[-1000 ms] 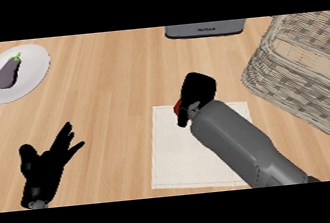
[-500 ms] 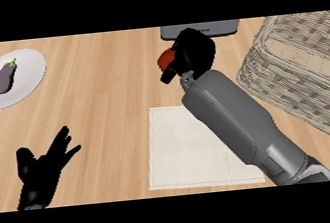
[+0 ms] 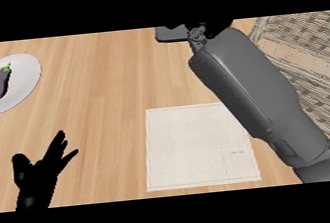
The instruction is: Pick the bell pepper from the placemat and place it in the basket
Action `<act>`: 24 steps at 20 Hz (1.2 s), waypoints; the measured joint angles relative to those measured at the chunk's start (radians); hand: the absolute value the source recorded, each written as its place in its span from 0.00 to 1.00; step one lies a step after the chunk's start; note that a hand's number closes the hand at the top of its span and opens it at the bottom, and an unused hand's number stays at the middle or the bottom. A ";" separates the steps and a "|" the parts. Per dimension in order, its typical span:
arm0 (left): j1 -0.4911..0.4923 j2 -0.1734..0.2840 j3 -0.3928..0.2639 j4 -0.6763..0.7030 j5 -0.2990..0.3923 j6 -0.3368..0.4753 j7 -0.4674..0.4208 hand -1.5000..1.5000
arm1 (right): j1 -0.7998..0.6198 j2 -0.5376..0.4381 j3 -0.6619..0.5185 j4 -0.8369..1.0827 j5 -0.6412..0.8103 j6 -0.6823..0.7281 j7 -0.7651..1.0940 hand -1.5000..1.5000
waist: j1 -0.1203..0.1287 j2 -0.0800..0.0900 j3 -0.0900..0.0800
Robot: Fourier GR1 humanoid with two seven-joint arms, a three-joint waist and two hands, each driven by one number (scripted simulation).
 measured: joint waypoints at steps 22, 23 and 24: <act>-0.010 -0.008 0.018 0.002 -0.015 -0.009 0.015 0.50 | 0.009 -0.235 -0.355 -0.124 0.106 0.180 -0.023 1.00 | 0.006 0.009 0.001; -0.008 -0.007 0.018 -0.008 -0.012 -0.012 0.027 0.50 | 0.027 -0.244 -0.367 -0.130 0.096 0.185 -0.034 1.00 | 0.007 0.009 0.000; -0.012 -0.007 0.016 -0.007 -0.016 -0.012 0.032 0.50 | 0.045 -0.242 -0.375 -0.126 0.095 0.180 -0.045 1.00 | 0.009 0.010 0.000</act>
